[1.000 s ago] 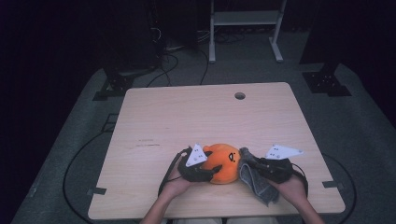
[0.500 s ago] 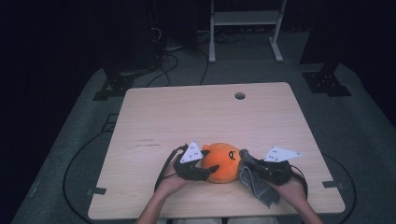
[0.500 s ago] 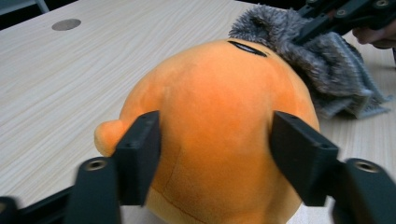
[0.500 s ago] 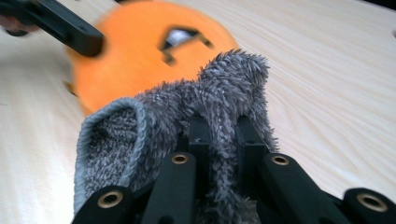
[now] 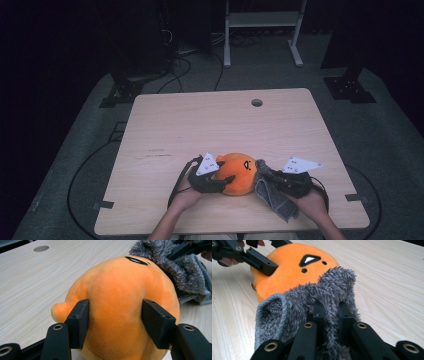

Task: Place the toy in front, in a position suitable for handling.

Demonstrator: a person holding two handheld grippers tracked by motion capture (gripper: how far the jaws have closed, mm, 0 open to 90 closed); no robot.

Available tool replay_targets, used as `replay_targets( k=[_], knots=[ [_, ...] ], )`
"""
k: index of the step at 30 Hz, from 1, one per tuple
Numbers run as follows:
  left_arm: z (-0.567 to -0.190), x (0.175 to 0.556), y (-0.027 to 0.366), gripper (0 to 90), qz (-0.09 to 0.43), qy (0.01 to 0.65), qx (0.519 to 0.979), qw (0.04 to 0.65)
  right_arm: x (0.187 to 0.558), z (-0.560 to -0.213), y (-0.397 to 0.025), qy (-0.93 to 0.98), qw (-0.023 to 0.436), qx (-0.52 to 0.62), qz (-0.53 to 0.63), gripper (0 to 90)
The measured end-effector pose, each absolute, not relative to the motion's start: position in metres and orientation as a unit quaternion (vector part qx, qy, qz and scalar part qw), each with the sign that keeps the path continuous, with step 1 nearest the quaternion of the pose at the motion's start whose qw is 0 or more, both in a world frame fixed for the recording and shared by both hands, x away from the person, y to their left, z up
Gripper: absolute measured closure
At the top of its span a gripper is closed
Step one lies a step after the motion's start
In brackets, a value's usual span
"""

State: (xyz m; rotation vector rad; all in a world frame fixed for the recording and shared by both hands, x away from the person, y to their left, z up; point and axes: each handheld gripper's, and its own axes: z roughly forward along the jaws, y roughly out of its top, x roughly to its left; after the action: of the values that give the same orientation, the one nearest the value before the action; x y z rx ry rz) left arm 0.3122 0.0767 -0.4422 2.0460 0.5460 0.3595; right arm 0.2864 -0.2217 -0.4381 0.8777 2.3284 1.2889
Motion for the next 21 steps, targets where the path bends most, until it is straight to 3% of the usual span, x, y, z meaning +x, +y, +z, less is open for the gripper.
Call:
replay_targets(
  k=[21],
  knots=[
    [-0.444, 0.313, 0.074, 40.1, 0.153, 0.230, 0.834, 0.477, 0.281, -0.431, -0.204, 0.822, 0.168, 0.281, 0.466, 79.8]
  ],
)
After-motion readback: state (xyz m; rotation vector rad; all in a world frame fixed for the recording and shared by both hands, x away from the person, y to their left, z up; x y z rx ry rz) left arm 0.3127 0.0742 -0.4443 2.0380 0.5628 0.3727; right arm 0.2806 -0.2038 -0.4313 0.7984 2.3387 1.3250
